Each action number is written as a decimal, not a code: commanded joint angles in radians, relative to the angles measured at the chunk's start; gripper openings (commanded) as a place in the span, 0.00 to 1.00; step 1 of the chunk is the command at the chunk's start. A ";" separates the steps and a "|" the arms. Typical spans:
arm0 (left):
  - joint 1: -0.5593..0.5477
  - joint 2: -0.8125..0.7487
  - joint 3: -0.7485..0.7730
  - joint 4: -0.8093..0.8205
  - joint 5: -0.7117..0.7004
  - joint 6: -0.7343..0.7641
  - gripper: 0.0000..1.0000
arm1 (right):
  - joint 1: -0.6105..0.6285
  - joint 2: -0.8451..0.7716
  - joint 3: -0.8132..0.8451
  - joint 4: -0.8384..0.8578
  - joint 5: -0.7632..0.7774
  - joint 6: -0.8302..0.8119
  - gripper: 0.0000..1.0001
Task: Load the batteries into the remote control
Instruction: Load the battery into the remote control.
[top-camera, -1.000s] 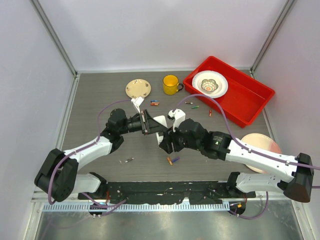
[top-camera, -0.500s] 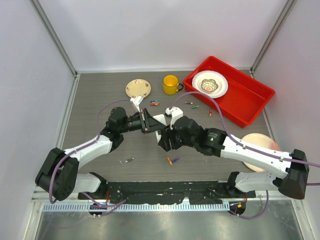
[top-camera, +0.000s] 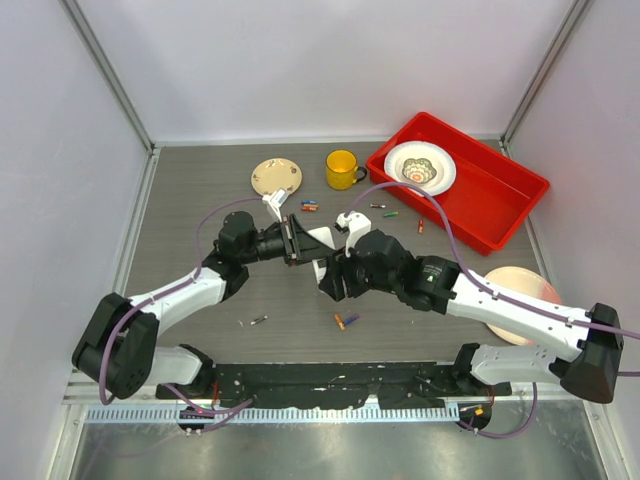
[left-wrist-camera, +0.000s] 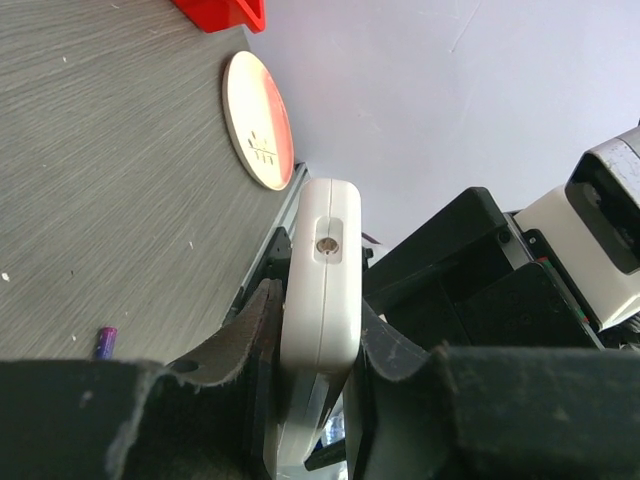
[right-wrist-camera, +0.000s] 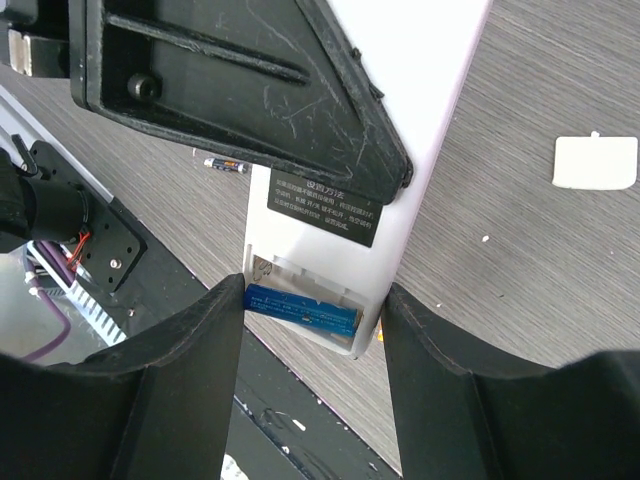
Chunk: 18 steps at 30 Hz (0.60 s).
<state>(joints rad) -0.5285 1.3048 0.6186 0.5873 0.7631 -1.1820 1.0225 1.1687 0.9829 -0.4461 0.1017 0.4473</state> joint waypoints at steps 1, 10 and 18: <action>-0.016 -0.021 0.067 0.103 0.142 -0.173 0.00 | -0.044 0.017 -0.052 -0.221 0.133 -0.070 0.23; -0.018 -0.012 0.069 0.077 0.133 -0.148 0.00 | -0.045 -0.014 -0.033 -0.213 0.072 -0.050 0.37; -0.016 -0.018 0.069 0.042 0.125 -0.116 0.00 | -0.045 -0.021 -0.024 -0.213 0.050 -0.045 0.45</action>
<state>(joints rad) -0.5396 1.3140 0.6212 0.5934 0.7715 -1.2217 1.0054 1.1378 0.9817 -0.4683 0.0513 0.4656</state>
